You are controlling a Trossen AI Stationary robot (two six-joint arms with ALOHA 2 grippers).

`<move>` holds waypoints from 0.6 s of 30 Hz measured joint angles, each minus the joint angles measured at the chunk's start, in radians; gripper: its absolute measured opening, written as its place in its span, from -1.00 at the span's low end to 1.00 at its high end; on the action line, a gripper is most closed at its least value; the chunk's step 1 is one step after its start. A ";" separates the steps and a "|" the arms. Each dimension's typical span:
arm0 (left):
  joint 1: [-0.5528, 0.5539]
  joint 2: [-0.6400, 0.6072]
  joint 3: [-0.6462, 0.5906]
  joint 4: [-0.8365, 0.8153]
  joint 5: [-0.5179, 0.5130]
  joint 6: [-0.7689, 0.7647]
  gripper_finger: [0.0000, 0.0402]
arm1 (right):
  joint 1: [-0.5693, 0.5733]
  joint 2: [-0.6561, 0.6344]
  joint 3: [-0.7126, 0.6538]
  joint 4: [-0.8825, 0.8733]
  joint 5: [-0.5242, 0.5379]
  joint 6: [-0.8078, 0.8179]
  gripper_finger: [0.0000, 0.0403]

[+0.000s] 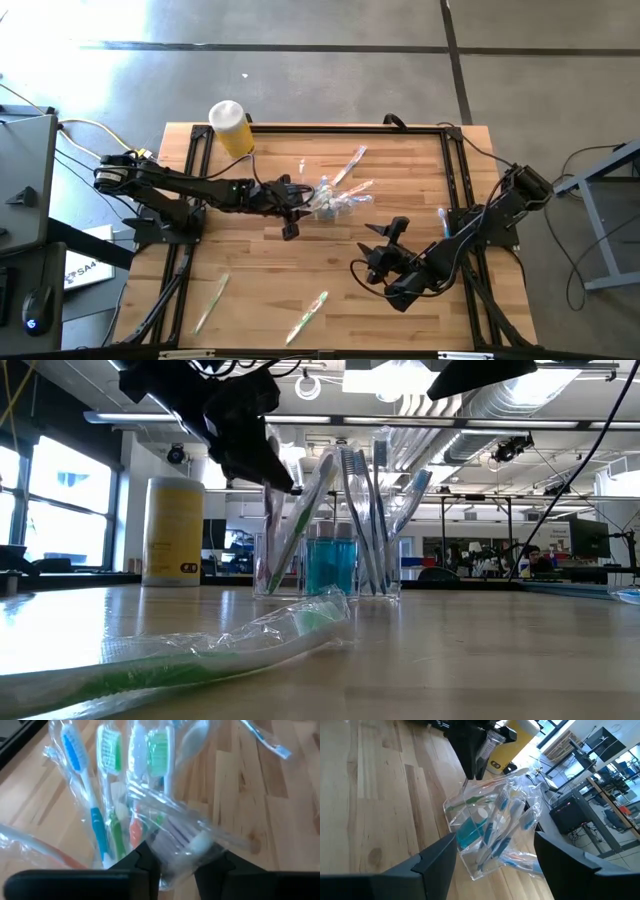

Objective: Pick & Place toothbrushing station
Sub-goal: Put the purple toothbrush into the transparent organizer

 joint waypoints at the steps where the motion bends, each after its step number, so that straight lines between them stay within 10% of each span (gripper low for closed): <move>1: 0.000 0.000 0.000 0.007 -0.001 0.000 -0.51 | 0.000 0.000 0.000 0.000 0.000 0.000 0.27; 18: 0.000 -0.001 0.000 0.041 -0.006 0.048 -0.38 | 0.000 0.000 0.000 -0.008 -0.018 0.026 0.27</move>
